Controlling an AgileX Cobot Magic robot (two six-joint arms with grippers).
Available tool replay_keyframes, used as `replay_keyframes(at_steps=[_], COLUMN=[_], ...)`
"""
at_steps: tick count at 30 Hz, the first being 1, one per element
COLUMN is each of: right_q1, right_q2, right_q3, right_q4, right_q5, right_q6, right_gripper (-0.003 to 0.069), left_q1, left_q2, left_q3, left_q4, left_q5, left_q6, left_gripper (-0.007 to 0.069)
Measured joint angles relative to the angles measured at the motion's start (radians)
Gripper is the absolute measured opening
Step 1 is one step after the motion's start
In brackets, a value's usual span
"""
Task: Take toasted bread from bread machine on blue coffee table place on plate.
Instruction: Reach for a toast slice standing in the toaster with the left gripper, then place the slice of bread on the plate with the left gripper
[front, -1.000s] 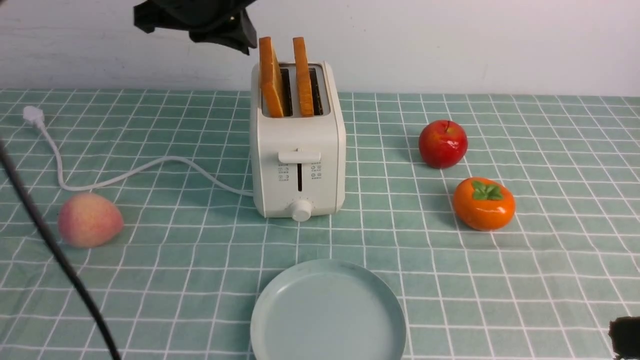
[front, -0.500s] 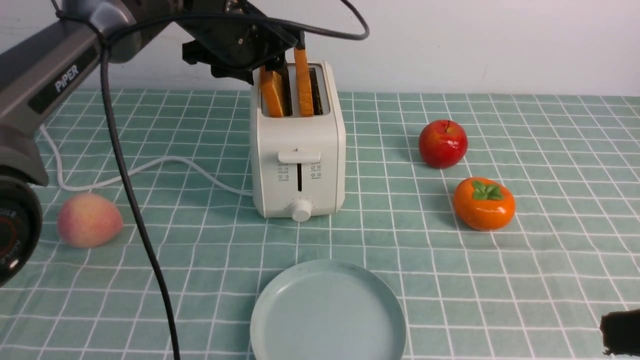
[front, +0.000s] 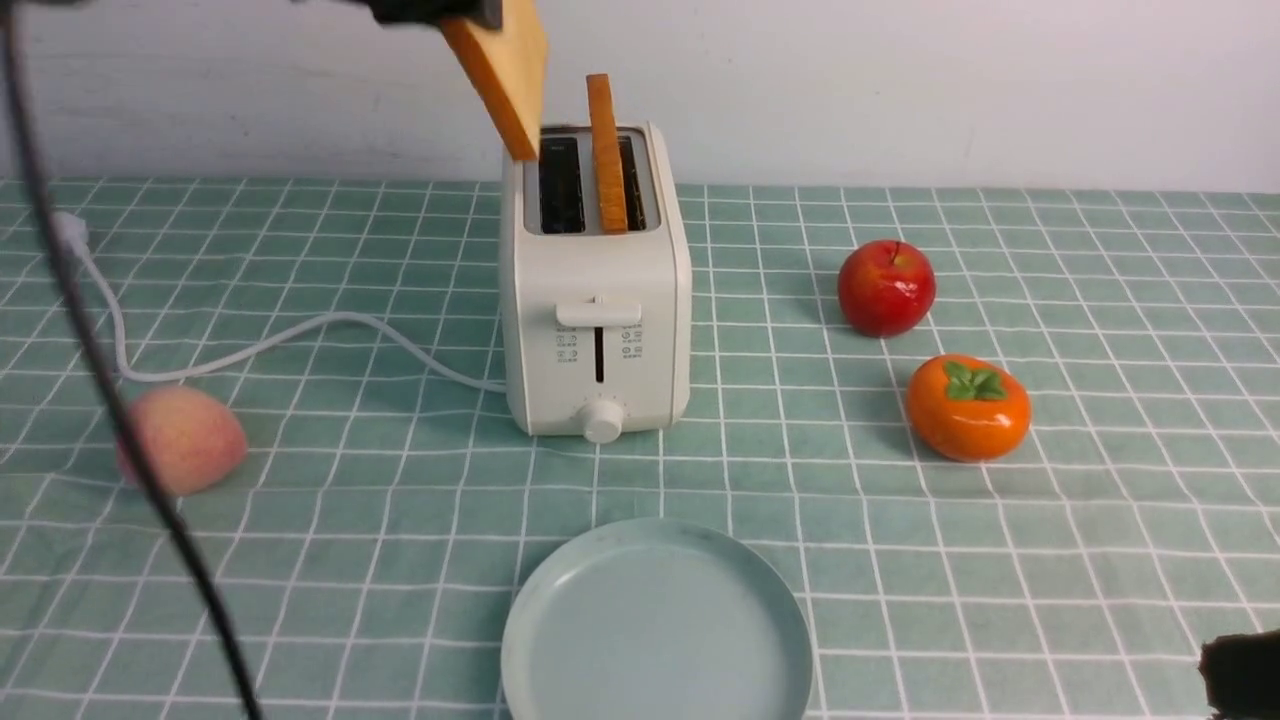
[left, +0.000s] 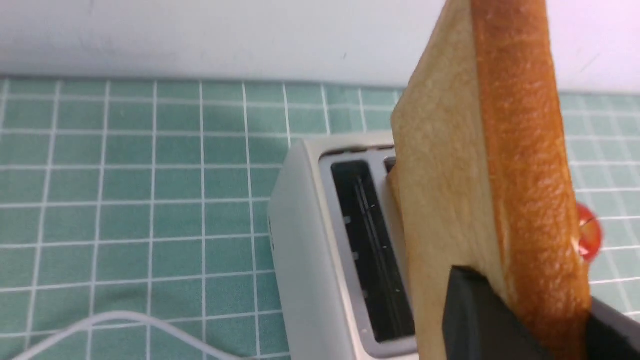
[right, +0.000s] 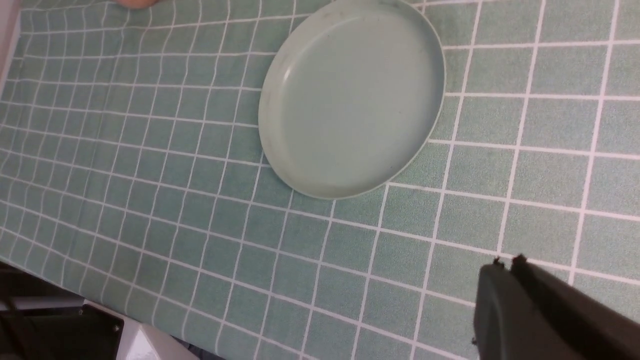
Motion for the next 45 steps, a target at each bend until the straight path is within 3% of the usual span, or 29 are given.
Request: replay_keyframes(at_steps=[5,10,14,20,24,31,34,38,42,45], right_q1=[0.0,0.0,0.0,0.0,0.0,0.0,0.0,0.0,0.0,0.0], right_q2=[0.0,0.0,0.0,-0.017,-0.025,-0.028,-0.028,-0.028,-0.017,0.027], right_q3=[0.0,0.0,0.0,0.0,0.0,0.0,0.0,0.0,-0.022,-0.09], right_q4=[0.0,0.0,0.0,-0.002,-0.001,-0.001,-0.001,0.006,0.03,0.034], right_q5=[0.0,0.018,0.035,0.045,0.045,0.059,0.063,0.049,0.021,0.026], right_q6=[-0.017,-0.044,-0.047,-0.048,-0.048,-0.048,-0.048,-0.048,-0.048,-0.048], right_gripper=[0.0022,0.0024,0.0027,0.0033,0.0033,0.0036,0.0038,0.0042,0.0046,0.0046], left_q1=[0.0,0.0,-0.001,-0.086,-0.122,-0.127,-0.127,-0.128,-0.128,-0.128], left_q2=[-0.121,-0.16,-0.192,-0.173,-0.129,-0.044,-0.035,-0.048,-0.106,-0.175], left_q3=[-0.009,0.153,0.404,0.873,0.976,0.989,0.99,0.982,0.973,0.972], left_q4=[-0.028,-0.126,-0.305,-0.644,-0.748,-0.783,-0.758,-0.662,-0.552,-0.432], left_q5=[0.232,0.281,0.28,0.11,0.021,-0.103,-0.109,-0.108,-0.122,-0.119], left_q6=[0.044,0.075,0.129,0.453,0.574,0.542,0.524,0.512,0.445,0.377], left_gripper=[0.0092,0.0092,0.0092,0.0092,0.0092,0.0097,0.0159,0.0311,0.0337,0.0281])
